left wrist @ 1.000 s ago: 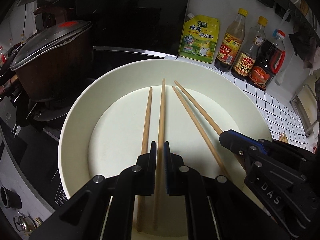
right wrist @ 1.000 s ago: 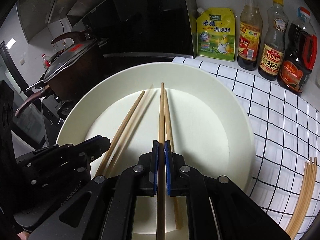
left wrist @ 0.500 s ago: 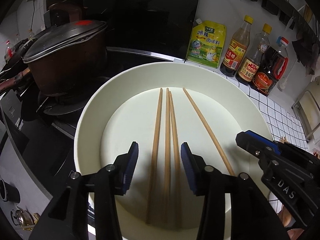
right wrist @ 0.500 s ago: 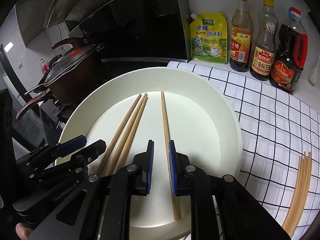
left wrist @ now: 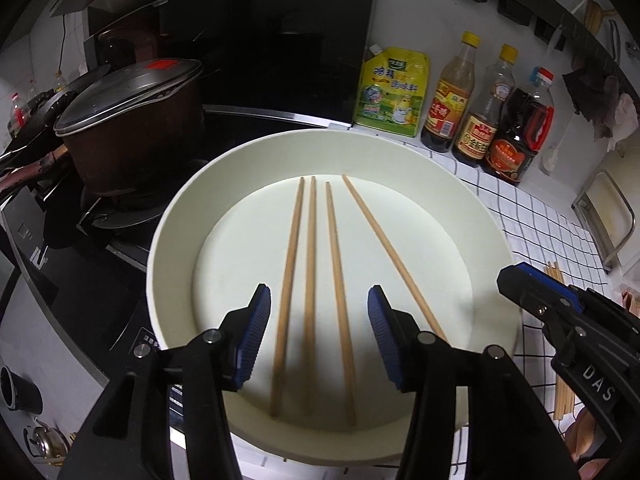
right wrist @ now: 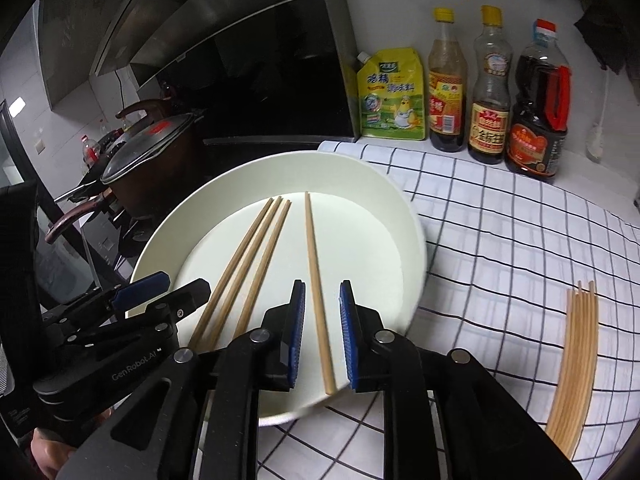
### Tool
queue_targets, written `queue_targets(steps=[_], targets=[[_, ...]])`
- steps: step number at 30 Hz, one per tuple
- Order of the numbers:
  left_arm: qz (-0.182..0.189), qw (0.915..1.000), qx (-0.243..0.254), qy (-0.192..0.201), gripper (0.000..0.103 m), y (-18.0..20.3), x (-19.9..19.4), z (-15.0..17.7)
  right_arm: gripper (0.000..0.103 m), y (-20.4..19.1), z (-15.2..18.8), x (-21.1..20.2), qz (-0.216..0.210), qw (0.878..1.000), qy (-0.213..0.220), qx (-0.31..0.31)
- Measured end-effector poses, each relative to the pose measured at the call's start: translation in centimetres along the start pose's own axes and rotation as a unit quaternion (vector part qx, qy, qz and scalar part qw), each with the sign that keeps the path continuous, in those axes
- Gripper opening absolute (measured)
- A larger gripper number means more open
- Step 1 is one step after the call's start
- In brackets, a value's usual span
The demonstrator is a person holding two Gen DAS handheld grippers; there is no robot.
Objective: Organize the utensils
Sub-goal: 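Withdraw both open tools from the basin back to the chopstick bundle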
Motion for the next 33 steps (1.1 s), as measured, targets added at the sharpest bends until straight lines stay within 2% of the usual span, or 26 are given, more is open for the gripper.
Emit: queue_targets(steps=[7,10,16,24,33], targets=[[0.028,0.9995,0.011,0.009,0.051,2.2,-1.4,0.1,0.019,2.2,0.4,-4.2,0.033,0.999,0.030,0.019],[0.029,0.9992,0.021,0.020,0.052,3.5,-2.2,0.1,0.020,3.9,0.7,-5.9,0.039,0.998,0.043,0.036],[0.037,0.9986,0.034,0.017,0.053,6.4,-2.8,1.0,0.020,7.2,2.5,-8.2,0.050,0.995,0.052,0.062],[0.061,0.9961,0.063,0.012,0.054,11.8,-3.0,2.3,0.022,14.5,6.9,-10.8,0.091,0.989,0.044,0.111],[0.101,0.9894,0.104,-0.012,0.054,19.2,-1.9,5.0,0.022,21.6,11.4,-12.1,0.138,0.977,0.025,0.158]])
Point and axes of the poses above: each gripper's, at about its wrist camera, not at the fingertips, and x roughly the way its jaws point, y to its right, z to its underside, the point moved 6 cm from there along x, roughly the way its jaws point, and after that the axes turned 1 degree about z, right-handed, at the moved point
